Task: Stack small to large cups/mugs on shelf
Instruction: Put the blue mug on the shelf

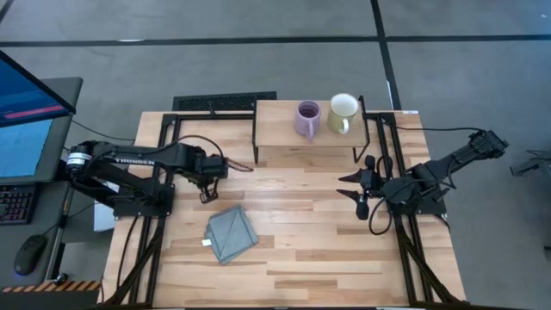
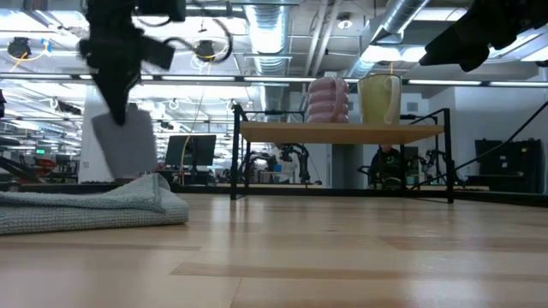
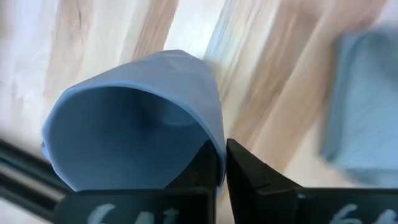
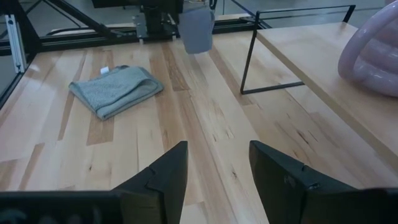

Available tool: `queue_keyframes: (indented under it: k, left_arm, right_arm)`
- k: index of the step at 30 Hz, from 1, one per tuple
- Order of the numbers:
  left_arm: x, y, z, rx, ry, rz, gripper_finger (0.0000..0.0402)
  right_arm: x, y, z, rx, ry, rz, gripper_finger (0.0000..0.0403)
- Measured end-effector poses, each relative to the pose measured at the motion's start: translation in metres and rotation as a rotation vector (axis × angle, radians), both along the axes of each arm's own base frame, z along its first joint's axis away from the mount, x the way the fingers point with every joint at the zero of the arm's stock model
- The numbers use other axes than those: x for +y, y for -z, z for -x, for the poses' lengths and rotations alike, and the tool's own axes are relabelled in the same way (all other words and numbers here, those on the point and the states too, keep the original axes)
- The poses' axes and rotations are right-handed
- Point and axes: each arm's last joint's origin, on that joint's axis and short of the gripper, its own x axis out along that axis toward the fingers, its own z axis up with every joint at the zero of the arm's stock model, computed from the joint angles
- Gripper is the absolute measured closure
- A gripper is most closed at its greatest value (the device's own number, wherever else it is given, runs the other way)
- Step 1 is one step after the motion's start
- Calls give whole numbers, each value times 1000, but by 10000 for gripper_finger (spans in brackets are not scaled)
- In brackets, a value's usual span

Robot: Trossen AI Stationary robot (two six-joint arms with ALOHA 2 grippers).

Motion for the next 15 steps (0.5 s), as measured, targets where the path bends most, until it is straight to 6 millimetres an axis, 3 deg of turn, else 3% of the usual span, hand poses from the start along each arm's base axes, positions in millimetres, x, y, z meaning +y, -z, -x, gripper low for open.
queue_keyframes:
  k: [15]
  left_arm:
    - [25, -71, -19, -344, -292, 46, 401]
  right_arm:
    - [0, 0, 0, 0, 0, -1, 210]
